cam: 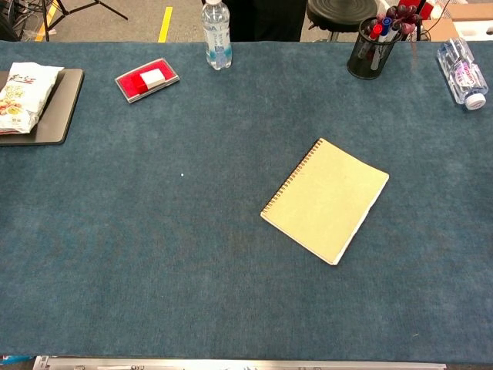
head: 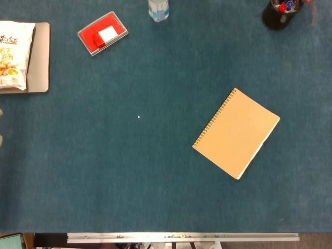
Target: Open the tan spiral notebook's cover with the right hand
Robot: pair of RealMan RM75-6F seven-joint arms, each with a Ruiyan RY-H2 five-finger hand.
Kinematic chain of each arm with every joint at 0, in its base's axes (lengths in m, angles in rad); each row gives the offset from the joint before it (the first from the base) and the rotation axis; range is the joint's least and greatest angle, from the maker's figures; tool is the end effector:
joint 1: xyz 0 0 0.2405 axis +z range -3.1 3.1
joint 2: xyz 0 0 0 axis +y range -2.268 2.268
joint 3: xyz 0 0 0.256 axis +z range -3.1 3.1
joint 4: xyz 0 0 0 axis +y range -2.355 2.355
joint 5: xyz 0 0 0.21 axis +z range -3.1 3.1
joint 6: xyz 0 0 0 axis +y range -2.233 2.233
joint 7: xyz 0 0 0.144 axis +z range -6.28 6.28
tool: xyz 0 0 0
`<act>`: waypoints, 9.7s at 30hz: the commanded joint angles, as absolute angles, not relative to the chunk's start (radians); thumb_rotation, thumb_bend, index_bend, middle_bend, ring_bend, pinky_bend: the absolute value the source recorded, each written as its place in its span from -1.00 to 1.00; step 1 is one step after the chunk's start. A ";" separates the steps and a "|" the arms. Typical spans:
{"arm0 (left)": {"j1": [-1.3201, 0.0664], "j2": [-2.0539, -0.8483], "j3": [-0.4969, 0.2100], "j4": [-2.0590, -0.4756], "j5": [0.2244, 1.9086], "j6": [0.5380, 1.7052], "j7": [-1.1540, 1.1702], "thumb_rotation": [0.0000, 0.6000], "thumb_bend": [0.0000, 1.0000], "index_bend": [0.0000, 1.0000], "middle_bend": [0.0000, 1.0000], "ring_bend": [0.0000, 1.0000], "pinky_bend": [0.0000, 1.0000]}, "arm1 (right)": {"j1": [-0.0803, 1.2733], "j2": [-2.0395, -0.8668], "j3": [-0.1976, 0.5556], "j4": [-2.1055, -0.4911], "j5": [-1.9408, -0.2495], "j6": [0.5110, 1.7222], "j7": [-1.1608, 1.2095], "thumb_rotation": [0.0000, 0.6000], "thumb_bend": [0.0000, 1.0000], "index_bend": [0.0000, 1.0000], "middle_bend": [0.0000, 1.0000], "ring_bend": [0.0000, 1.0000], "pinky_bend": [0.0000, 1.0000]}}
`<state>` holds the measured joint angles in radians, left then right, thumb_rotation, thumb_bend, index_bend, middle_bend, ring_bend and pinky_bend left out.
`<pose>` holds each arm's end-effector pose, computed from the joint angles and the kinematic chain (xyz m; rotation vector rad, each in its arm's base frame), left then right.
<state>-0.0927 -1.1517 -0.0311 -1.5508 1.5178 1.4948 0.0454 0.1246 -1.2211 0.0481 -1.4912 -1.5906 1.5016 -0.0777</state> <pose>-0.3175 0.1803 0.1521 -1.4286 -0.8403 -0.8604 -0.3053 -0.1935 0.1338 1.4971 -0.7535 0.9174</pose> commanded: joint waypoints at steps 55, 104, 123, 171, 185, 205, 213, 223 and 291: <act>-0.087 -1.130 -0.032 -1.562 1.515 1.500 0.005 1.00 -0.56 -0.23 -0.45 -0.47 -0.07 | 0.231 -1.545 -0.109 -1.054 -1.814 1.425 0.015 1.00 -0.58 -0.66 -0.80 -0.93 -0.73; -0.081 -1.118 -0.033 -1.570 1.509 1.498 -0.006 1.00 -0.56 -0.23 -0.45 -0.47 -0.07 | 0.299 -1.702 -0.143 -0.926 -1.795 1.363 0.060 1.00 -0.57 -0.66 -0.84 -0.97 -0.73; -0.079 -1.115 -0.033 -1.574 1.507 1.497 -0.005 1.00 -0.56 -0.23 -0.45 -0.47 -0.07 | 0.313 -1.731 -0.135 -0.894 -1.775 1.354 0.071 1.00 -0.57 -0.66 -0.84 -0.97 -0.73; -0.074 -1.110 -0.033 -1.580 1.506 1.500 -0.007 1.00 -0.56 -0.23 -0.44 -0.47 -0.07 | 0.346 -1.812 -0.098 -0.826 -1.754 1.417 0.139 1.00 -0.26 -0.49 -0.73 -0.97 -0.73; -0.073 -1.107 -0.033 -1.581 1.506 1.500 -0.009 1.00 -0.56 -0.23 -0.44 -0.47 -0.07 | 0.350 -1.823 -0.088 -0.824 -1.740 1.416 0.126 1.00 -0.21 -0.35 -0.71 -0.96 -0.73; -0.072 -1.106 -0.034 -1.580 1.506 1.502 -0.011 1.00 -0.56 -0.23 -0.44 -0.47 -0.07 | 0.350 -1.820 -0.082 -0.837 -1.732 1.430 0.132 1.00 0.01 0.10 -0.62 -0.92 -0.73; -0.072 -1.107 -0.035 -1.579 1.502 1.500 -0.009 1.00 -0.56 -0.23 -0.44 -0.47 -0.07 | 0.341 -1.782 -0.089 -0.874 -1.733 1.440 0.109 1.00 0.03 0.27 -0.58 -0.91 -0.73; -0.072 -1.110 -0.035 -1.579 1.498 1.497 0.002 1.00 -0.56 -0.23 -0.44 -0.47 -0.07 | 0.339 -1.588 -0.130 -1.092 -1.765 1.428 -0.008 1.00 0.04 0.37 -0.54 -0.90 -0.73; -0.070 -1.107 -0.036 -1.582 1.491 1.493 0.001 1.00 -0.56 -0.23 -0.44 -0.47 -0.07 | 0.357 -1.533 -0.036 -1.260 -1.775 1.402 -0.112 1.00 -0.07 -0.73 -0.50 -0.83 -0.73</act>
<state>-0.0697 -1.1070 -0.0357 -1.5817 1.4910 1.4927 0.0013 0.3563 -1.5287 -0.0366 -1.2653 -1.7763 1.4005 -0.1159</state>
